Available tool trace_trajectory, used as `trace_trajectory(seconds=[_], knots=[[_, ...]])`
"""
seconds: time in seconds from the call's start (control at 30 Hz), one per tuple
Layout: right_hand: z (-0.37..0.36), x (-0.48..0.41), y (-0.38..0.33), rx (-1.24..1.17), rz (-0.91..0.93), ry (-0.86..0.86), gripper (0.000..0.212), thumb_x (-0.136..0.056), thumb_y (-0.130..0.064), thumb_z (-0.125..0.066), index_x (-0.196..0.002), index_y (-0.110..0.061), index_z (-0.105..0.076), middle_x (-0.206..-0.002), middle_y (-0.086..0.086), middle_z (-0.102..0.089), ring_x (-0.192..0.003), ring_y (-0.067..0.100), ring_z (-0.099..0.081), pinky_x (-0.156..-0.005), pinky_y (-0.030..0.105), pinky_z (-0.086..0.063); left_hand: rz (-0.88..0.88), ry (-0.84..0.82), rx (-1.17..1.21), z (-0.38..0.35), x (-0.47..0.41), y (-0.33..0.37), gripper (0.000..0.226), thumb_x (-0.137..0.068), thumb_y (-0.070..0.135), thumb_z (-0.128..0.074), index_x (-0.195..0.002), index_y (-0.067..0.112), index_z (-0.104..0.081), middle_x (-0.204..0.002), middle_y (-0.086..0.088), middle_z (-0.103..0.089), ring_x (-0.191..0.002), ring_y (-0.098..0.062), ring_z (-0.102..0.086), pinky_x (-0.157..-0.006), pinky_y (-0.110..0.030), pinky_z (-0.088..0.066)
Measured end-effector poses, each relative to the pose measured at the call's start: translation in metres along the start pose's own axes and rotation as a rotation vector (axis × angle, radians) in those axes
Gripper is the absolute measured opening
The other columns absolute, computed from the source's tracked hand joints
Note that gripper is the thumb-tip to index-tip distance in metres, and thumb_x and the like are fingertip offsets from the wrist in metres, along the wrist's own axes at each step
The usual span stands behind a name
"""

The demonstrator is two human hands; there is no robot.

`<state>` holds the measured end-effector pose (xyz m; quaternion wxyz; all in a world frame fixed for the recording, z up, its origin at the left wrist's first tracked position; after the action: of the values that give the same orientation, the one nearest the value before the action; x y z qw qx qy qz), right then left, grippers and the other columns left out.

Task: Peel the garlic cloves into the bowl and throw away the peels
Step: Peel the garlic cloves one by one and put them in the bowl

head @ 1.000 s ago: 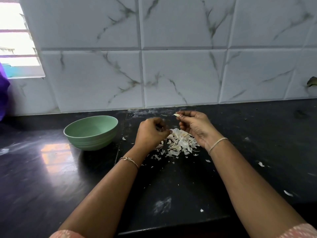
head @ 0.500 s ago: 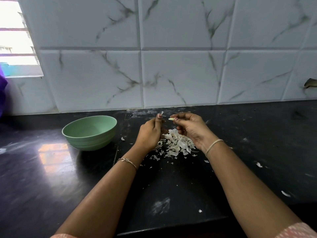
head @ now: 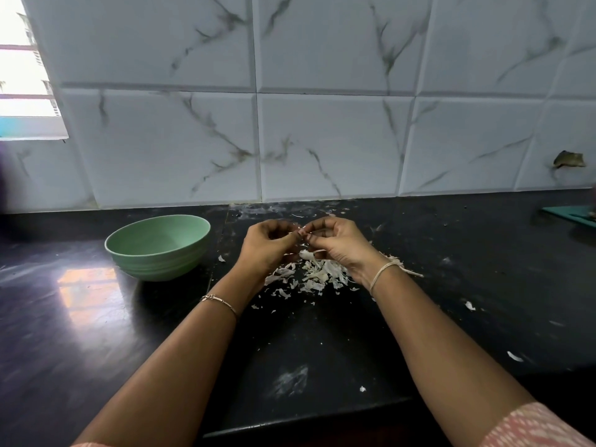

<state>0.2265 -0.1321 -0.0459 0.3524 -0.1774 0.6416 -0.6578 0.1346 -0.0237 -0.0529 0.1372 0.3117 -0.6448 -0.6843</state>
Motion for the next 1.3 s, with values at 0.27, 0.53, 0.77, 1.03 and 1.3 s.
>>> trace_trajectory(seconds=[0.27,0.53,0.77,1.03,1.3], knots=[[0.013,0.001,-0.007,0.245,0.189,0.182,0.006,-0.09,-0.019,-0.069,-0.089,-0.014,-0.067,-0.077,-0.004,-0.065,-0.067,0.007,-0.059,-0.061,0.016,-0.048,-0.173,0.162,0.017,0.031,0.006,0.031,0.009,-0.089,0.013,-0.068,-0.089,0.014,-0.059,-0.083,-0.009,-0.063,-0.053,-0.007,-0.061,-0.056,-0.023,-0.057],[0.001,0.007,-0.008,0.689,0.376,0.143,0.013,-0.09,-0.031,-0.066,-0.083,-0.02,-0.068,-0.083,-0.009,-0.065,-0.075,0.01,-0.062,-0.072,0.037,-0.056,-0.295,0.348,-0.337,0.114,0.017,0.087,0.013,-0.089,0.019,-0.07,-0.08,0.021,-0.061,-0.08,-0.008,-0.065,-0.06,-0.018,-0.062,-0.06,-0.032,-0.056],[0.002,0.003,-0.004,0.687,0.376,0.133,0.012,-0.088,-0.029,-0.068,-0.082,-0.018,-0.069,-0.083,-0.005,-0.067,-0.076,0.015,-0.064,-0.074,0.043,-0.056,-0.004,0.307,-0.688,0.185,0.012,0.075,0.011,-0.086,0.021,-0.073,-0.082,0.014,-0.066,-0.088,-0.014,-0.073,-0.067,-0.023,-0.061,-0.075,-0.041,-0.058],[0.003,0.005,-0.006,0.68,0.393,0.14,0.016,-0.086,-0.031,-0.071,-0.074,-0.02,-0.069,-0.087,-0.005,-0.059,-0.075,0.015,-0.06,-0.074,0.039,-0.054,-0.012,0.321,-0.914,0.19,0.013,0.075,0.017,-0.083,0.027,-0.073,-0.094,0.014,-0.077,-0.087,-0.008,-0.073,-0.091,-0.026,-0.066,-0.082,-0.032,-0.054],[0.0,0.008,-0.007,0.792,0.348,0.09,0.018,-0.072,-0.025,-0.084,-0.068,-0.027,-0.066,-0.072,-0.01,-0.063,-0.068,0.008,-0.06,-0.065,0.03,-0.05,-0.2,0.323,-0.762,0.133,0.01,0.098,0.013,-0.076,0.025,-0.08,-0.079,0.014,-0.075,-0.084,-0.001,-0.073,-0.075,-0.014,-0.057,-0.072,-0.027,-0.049]])
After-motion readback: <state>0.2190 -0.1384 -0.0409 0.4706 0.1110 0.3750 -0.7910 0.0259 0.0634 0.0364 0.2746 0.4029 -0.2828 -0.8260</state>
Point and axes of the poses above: each hand's wrist, its own x-axis away from the middle knuckle, its own z-axis out of the back of the hand, y = z × x, the point moved 6 cm from there along -x, towards the middle knuckle
